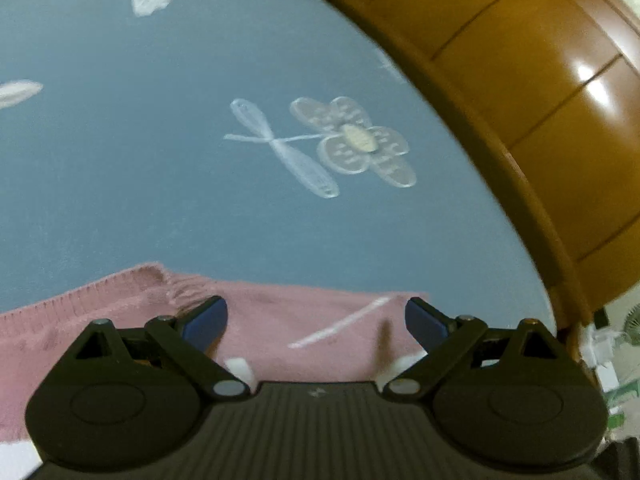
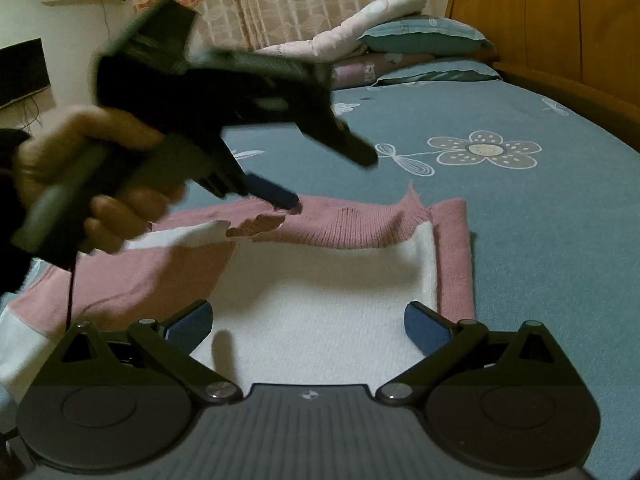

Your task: Fold clothes

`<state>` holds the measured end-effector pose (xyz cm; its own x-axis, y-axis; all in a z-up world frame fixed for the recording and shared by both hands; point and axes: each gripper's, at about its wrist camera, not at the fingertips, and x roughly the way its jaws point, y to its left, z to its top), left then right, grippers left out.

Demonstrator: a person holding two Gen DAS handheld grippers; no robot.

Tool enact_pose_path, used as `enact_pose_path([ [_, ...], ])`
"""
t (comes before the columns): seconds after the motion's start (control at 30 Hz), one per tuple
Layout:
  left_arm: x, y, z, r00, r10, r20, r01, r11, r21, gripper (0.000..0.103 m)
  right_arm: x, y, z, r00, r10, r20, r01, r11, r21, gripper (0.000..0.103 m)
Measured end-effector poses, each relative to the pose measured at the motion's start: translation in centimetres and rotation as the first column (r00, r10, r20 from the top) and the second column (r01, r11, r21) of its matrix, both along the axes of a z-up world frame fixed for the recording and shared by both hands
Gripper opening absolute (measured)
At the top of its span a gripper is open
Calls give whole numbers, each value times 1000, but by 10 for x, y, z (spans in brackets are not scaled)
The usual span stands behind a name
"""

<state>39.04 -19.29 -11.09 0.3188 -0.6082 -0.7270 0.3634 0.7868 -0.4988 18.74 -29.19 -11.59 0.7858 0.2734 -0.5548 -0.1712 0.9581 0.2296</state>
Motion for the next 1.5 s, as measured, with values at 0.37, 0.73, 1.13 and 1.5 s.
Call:
enact_pose_path([
  [0.37, -2, -15, -2, 990, -124, 69, 118, 989, 85, 102, 3, 0, -2, 1000, 3, -12, -2, 1000, 8, 103],
  [0.73, -4, -26, 18, 989, -130, 77, 114, 977, 182, 102, 2, 1, -2, 1000, 6, -4, -6, 1000, 11, 103],
  [1.13, -89, 43, 114, 964, -74, 255, -5, 955, 295, 102, 1, 3, -1, 1000, 1, 3, -1, 1000, -1, 103],
  [1.5, -157, 114, 70, 960, 123, 253, -202, 928, 314, 102, -5, 12, -1, 999, -23, 35, 25, 998, -56, 103],
])
